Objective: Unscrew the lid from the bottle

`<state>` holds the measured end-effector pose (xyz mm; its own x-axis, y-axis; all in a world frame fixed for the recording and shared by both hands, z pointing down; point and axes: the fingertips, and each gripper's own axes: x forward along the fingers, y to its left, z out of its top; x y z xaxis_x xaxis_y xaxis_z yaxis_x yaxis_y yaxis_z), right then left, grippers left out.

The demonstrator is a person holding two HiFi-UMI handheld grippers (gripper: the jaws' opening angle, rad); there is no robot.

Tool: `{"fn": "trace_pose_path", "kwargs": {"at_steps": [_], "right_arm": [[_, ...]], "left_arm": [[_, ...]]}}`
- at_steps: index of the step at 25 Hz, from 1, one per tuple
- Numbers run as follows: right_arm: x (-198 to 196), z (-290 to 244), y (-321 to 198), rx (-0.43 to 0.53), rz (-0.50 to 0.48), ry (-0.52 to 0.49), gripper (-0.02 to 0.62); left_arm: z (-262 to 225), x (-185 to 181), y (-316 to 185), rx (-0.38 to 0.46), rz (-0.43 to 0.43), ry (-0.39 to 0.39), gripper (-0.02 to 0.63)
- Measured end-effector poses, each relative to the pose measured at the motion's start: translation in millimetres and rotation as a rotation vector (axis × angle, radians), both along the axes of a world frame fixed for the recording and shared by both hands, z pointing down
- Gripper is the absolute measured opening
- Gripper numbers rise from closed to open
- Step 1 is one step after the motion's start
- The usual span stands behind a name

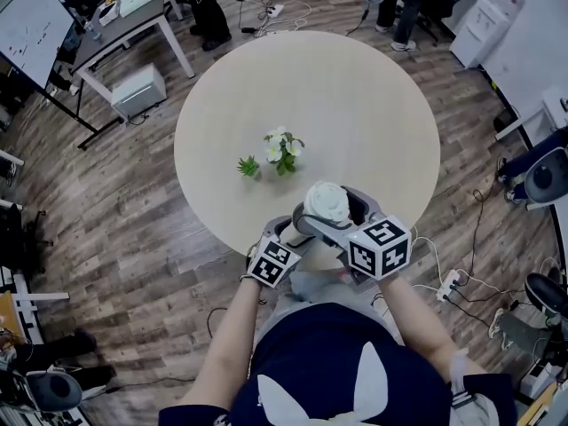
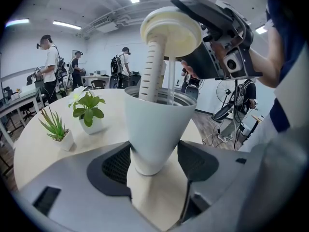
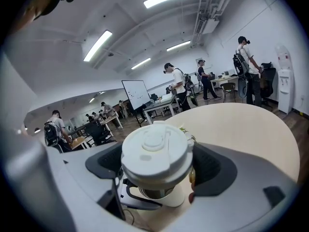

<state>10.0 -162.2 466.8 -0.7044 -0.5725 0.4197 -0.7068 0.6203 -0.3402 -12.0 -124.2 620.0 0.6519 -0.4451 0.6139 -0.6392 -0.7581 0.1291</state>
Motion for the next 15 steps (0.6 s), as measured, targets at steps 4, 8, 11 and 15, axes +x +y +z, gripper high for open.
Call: {"fn": "trace_pose_path", "kwargs": {"at_steps": [4,8,11,15], "right_arm": [[2,-5,-1,-0.036,0.022,-0.07,0.442],[7,-10,-4,-0.05,0.046,-0.115,0.443],[11,-16,-7,-0.063,0.068,-0.163,0.443],[21,-20,-10,-0.091,0.106,-0.226,0.442]], "left_arm": [[1,0,1,-0.006,-0.005,-0.006,0.313],[2,0,0,-0.007,-0.008,-0.006,0.313],[1,0,0,-0.008,-0.011,-0.004,0.313],[3,0,0,-0.01,-0.014,-0.002,0.313]]}}
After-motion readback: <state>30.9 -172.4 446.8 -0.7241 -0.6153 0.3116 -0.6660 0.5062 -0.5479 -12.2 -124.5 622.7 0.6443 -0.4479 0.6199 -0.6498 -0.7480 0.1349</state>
